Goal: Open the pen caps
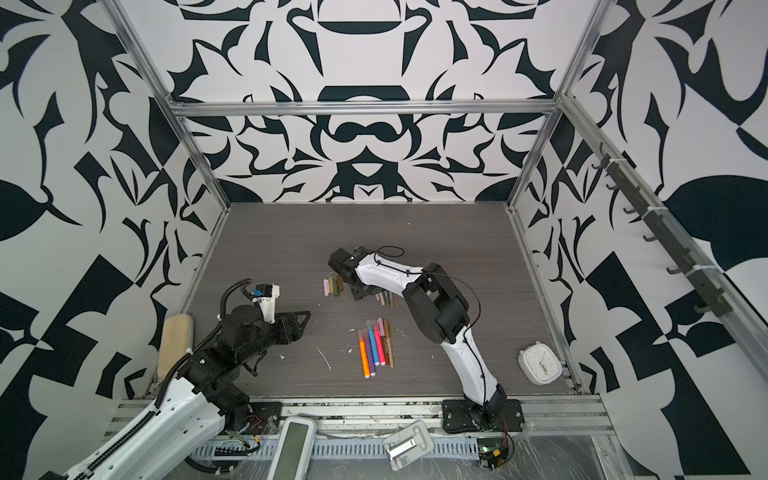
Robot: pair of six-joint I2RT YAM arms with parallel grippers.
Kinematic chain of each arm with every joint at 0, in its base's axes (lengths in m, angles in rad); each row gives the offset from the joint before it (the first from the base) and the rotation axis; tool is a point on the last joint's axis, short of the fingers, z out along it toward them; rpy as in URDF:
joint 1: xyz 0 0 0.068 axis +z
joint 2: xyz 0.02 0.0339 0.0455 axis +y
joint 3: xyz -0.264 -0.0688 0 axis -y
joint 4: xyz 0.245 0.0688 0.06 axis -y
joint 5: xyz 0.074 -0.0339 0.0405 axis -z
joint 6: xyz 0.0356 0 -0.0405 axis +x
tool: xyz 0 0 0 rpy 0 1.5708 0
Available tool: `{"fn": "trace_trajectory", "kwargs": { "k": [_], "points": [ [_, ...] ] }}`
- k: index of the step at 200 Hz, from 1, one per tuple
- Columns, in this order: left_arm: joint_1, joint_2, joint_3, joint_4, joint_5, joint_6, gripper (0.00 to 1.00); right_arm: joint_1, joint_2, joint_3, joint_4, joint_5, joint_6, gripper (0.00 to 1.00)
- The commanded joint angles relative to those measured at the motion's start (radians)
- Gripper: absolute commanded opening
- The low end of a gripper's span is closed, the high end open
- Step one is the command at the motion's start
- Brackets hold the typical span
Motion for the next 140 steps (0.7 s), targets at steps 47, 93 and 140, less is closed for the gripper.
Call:
{"fn": "trace_trajectory", "kwargs": {
  "k": [47, 93, 140],
  "points": [
    [-0.002, 0.003, -0.008, 0.014, 0.005, -0.001, 0.73, -0.093, -0.075, -0.119, 0.048, -0.098, 0.047, 0.7],
    [-0.002, 0.008, -0.007, 0.016, 0.007, -0.001, 0.74, -0.135, -0.094, -0.196, 0.127, -0.193, 0.067, 0.47],
    [-0.002, 0.009, -0.007, 0.016, 0.008, -0.001, 0.73, -0.141, -0.099, -0.205, 0.13, -0.178, 0.073, 0.49]
  ]
}}
